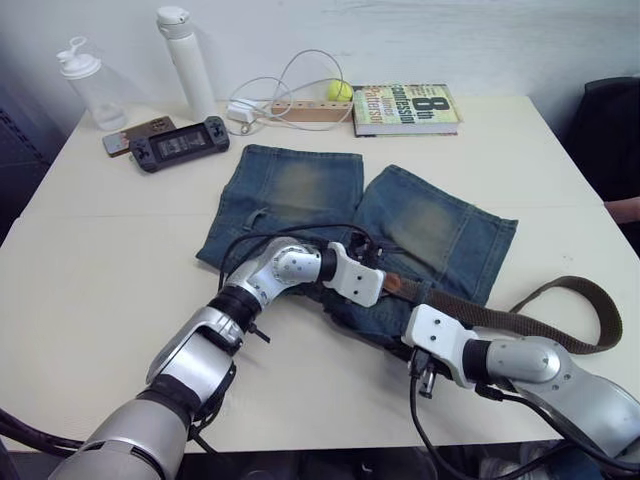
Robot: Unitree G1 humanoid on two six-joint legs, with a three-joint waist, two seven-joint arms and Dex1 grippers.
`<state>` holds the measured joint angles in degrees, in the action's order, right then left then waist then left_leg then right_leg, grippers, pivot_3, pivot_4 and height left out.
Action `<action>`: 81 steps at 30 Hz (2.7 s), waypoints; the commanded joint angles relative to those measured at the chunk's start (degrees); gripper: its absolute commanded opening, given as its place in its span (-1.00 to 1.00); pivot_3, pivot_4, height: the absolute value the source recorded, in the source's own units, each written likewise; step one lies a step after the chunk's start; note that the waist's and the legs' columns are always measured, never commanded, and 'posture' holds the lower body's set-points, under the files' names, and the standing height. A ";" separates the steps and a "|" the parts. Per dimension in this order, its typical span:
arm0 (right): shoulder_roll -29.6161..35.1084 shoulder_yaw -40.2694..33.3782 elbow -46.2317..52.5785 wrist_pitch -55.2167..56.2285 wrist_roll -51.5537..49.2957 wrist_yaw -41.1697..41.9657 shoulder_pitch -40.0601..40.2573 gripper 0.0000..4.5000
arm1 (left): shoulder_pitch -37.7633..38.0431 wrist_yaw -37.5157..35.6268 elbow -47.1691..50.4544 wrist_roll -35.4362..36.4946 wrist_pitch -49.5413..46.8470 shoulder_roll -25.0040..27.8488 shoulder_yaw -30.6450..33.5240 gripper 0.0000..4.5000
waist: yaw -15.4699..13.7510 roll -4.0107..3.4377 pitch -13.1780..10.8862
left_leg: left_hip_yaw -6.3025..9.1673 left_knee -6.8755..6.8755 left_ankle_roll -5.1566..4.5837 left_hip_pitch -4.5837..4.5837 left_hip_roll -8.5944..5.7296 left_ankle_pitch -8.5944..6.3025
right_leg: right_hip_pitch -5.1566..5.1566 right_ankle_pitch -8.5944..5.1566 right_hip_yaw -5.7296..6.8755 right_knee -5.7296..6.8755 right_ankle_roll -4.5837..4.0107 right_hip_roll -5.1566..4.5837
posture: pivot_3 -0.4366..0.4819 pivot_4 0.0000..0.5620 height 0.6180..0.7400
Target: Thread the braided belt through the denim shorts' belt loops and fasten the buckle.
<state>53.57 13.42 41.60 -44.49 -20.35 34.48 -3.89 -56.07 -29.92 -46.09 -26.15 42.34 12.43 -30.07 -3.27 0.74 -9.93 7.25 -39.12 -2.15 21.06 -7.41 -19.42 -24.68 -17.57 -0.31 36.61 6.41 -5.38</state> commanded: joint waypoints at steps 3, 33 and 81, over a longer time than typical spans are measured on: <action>-0.63 -1.02 1.21 -0.88 0.29 0.98 0.52 -1.00 | -1.15 4.79 -2.49 -3.80 0.87 0.52 -0.59 0.65 | -0.03 0.00 0.00 | 0.00 0.00 -0.01 0.00 0.00 0.00 | 0.00 0.00 0.00 0.00 0.00 0.00 | -0.05 -0.47 1.00; 9.39 -15.89 -19.76 10.23 3.86 13.75 4.64 -1.00 | 4.62 -14.62 19.97 7.15 -23.67 5.36 4.85 -0.98 | -0.10 0.01 0.00 | -0.03 -0.05 -0.08 0.09 -0.03 -0.01 | -0.05 0.02 0.00 0.01 0.04 -0.04 | -0.05 -0.47 1.00; 25.22 -24.72 -66.55 53.97 9.44 43.11 -17.70 0.99 | 14.89 -25.32 52.73 49.24 -85.34 4.45 21.54 1.00 | 1.76 -0.69 0.01 | -0.19 -0.07 -0.07 0.10 0.02 -0.02 | -0.24 0.00 -0.12 0.16 0.00 -0.02 | -0.05 -0.47 1.00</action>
<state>77.94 -7.30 -28.39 15.58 -7.33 78.01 -21.83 -41.46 -55.81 4.08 21.86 -43.54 16.56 -9.48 -1.50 0.06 -9.92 7.07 -39.20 -2.20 21.16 -7.35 -19.45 -24.92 -17.58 -0.41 36.78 6.39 -5.38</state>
